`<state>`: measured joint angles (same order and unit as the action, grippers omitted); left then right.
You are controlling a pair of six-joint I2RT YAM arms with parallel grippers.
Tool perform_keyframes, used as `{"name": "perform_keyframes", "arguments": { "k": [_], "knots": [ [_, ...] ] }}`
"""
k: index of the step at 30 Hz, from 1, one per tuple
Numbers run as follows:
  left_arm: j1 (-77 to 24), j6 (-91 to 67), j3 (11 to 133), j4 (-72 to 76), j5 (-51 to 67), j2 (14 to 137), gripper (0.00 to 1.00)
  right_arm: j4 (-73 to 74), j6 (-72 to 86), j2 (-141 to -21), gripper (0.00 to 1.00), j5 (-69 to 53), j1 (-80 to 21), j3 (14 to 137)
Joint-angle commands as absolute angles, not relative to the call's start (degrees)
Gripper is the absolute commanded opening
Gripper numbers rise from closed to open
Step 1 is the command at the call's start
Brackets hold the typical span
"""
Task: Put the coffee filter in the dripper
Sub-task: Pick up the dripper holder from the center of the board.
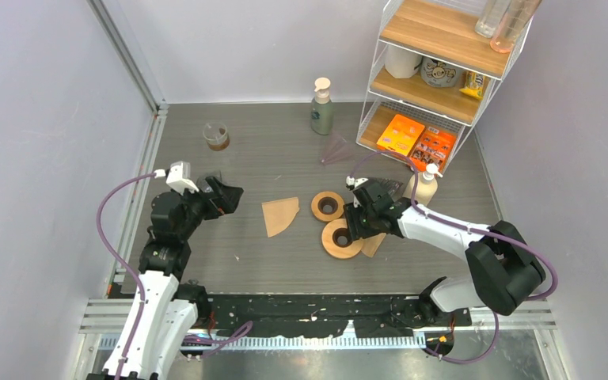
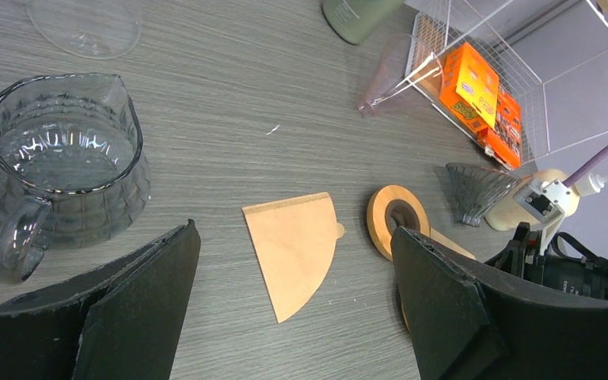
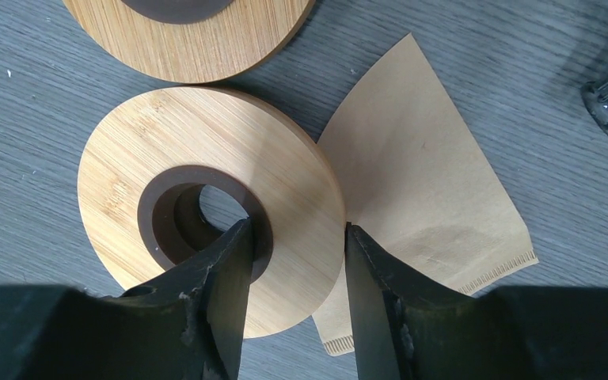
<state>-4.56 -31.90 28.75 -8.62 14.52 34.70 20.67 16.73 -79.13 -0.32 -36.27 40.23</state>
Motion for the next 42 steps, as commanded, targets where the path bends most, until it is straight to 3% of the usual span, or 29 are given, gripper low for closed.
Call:
{"name": "perform_keyframes", "arguments": {
  "k": [1, 11, 19, 29, 34, 38, 42],
  "knots": [
    [-4.89, -30.99, 29.82, -7.91, 14.54, 34.88, 0.99, 19.13, 16.99, -78.23, 0.29, -0.62, -36.48, 40.94],
    [-4.89, -30.99, 29.83, -7.57, 16.28, 35.04, 0.99, 19.63, 15.96, -76.11, 0.14, -5.57, -36.46, 41.93],
    [-7.36, -29.66, 31.89, -8.74, 18.72, 37.05, 0.99, 22.14, 15.69, -72.57, 0.12, -7.08, -36.46, 44.48],
    [-29.28, -27.66, 45.38, -16.96, 10.78, 54.78, 0.99, 27.29, 17.51, -69.16, 0.11, -2.16, -36.52, 48.44],
    [-40.22, -28.45, 56.17, -23.45, -1.26, 66.00, 0.99, 30.60, 21.00, -69.05, 0.09, 1.12, -36.60, 51.06],
    [-44.54, -29.83, 63.36, -24.66, 0.86, 75.55, 0.99, 31.36, 23.32, -67.45, 0.08, 7.15, -36.93, 51.36],
    [-47.35, -31.25, 68.25, -23.89, 6.45, 82.62, 0.91, 30.08, 25.11, -67.12, 0.08, 6.96, -37.17, 51.15]
  ]
}}
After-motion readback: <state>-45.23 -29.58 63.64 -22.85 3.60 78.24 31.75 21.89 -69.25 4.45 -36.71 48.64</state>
